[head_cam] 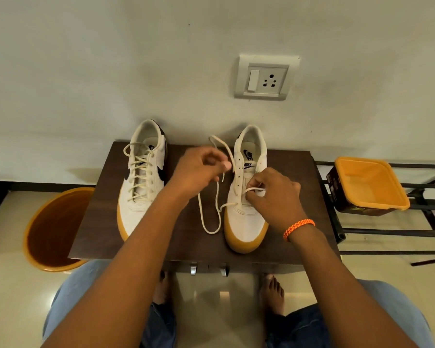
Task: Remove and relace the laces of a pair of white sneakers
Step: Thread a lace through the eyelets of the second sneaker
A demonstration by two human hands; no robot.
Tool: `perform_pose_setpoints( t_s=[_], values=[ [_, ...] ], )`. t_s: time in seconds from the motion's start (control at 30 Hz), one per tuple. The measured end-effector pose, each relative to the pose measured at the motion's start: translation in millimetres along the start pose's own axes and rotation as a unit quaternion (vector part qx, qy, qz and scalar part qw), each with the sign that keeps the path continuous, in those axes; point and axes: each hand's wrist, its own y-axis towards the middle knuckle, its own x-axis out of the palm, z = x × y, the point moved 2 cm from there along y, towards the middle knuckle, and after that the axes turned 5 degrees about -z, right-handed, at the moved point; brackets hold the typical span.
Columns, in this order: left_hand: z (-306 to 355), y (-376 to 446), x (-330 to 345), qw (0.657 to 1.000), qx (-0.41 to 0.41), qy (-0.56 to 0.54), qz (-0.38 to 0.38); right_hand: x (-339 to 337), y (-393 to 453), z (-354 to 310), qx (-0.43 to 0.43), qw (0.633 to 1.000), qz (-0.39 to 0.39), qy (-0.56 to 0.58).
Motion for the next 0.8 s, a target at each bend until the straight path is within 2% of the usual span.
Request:
perform_pose_setpoints(
  t_s=[0.1, 0.23, 0.37, 0.47, 0.53, 0.63, 0.73, 0.8],
  values=[
    [-11, 1, 19, 0.988, -0.033, 0.131, -0.076, 1, 0, 1, 0.0, 1.0, 0.004, 0.011],
    [-12, 2, 30, 0.97, -0.016, 0.239, -0.04, 2, 1, 1, 0.0, 1.0, 0.003, 0.008],
    [-9, 2, 27, 0.97, 0.008, 0.241, -0.045, 2, 2, 1, 0.001, 1.0, -0.005, -0.008],
    [-5, 1, 19, 0.988, 0.027, 0.146, -0.047, 3, 2, 2, -0.007, 0.998, -0.016, -0.052],
    [0, 1, 10, 0.998, 0.036, 0.049, -0.022, 4, 2, 2, -0.013, 0.996, -0.027, -0.079],
    [6, 1, -5, 0.992, 0.046, -0.112, 0.019, 4, 3, 3, -0.011, 0.995, -0.032, -0.094],
    [9, 0, -11, 0.982, 0.052, -0.175, 0.055, 5, 4, 5, -0.012, 0.995, -0.033, -0.094],
    [9, 0, -8, 0.979, 0.044, -0.193, 0.051, 5, 4, 6, -0.012, 0.995, -0.036, -0.087]
  ],
)
